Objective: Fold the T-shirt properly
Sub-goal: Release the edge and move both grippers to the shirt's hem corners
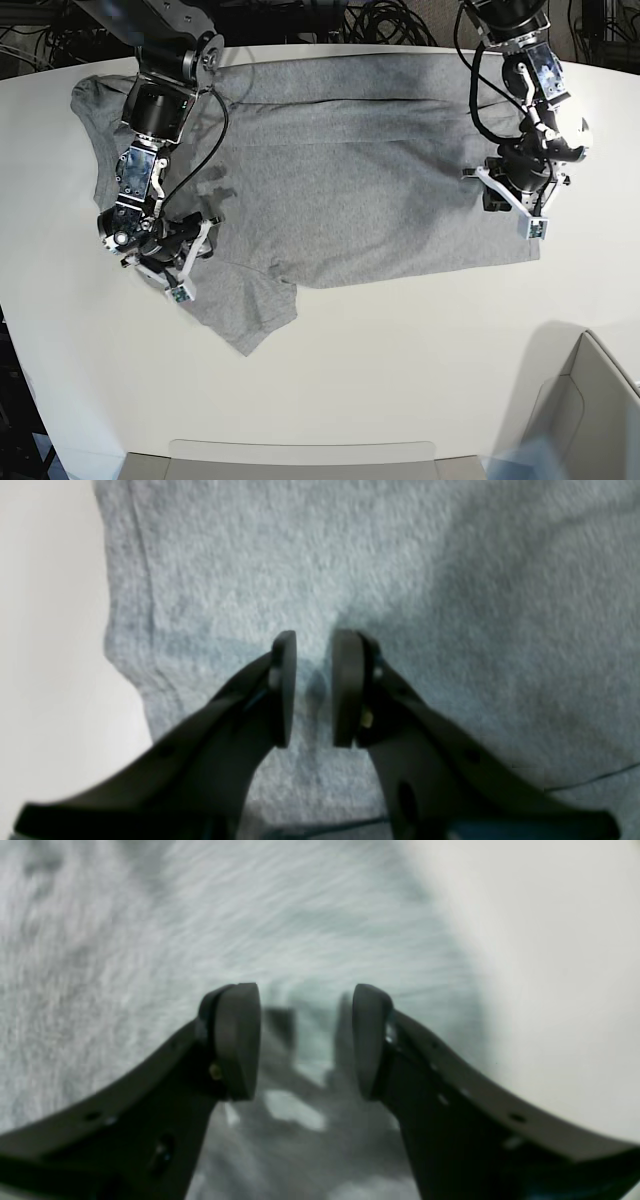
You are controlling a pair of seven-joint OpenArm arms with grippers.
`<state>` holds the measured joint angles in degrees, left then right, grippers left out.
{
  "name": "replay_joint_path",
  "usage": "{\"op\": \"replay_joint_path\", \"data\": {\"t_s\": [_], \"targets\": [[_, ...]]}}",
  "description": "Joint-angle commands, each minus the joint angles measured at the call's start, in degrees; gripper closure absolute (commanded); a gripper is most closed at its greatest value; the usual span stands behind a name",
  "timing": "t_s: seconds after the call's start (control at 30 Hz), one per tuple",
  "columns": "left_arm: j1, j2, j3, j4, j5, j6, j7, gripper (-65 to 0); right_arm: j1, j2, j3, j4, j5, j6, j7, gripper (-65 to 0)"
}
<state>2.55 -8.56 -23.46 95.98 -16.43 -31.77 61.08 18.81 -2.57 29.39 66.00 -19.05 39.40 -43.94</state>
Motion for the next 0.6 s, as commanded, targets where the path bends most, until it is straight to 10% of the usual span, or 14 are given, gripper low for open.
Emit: {"op": "replay_joint_path", "data": {"t_s": [0.0,0.57], "targets": [[-0.83,-0.81,-0.23,1.03,-0.15,-0.01,-1.17,-13.9,0.84,0.50,-0.16,-0.28,0.28,0.60,0.56,-29.5],[-0.74,-0.89,-0.67,0.94,-0.15,-0.01,-1.43,-13.9,-16.39,0.15,0.28,21.43,0.54,0.60,-12.10,-29.5]]}}
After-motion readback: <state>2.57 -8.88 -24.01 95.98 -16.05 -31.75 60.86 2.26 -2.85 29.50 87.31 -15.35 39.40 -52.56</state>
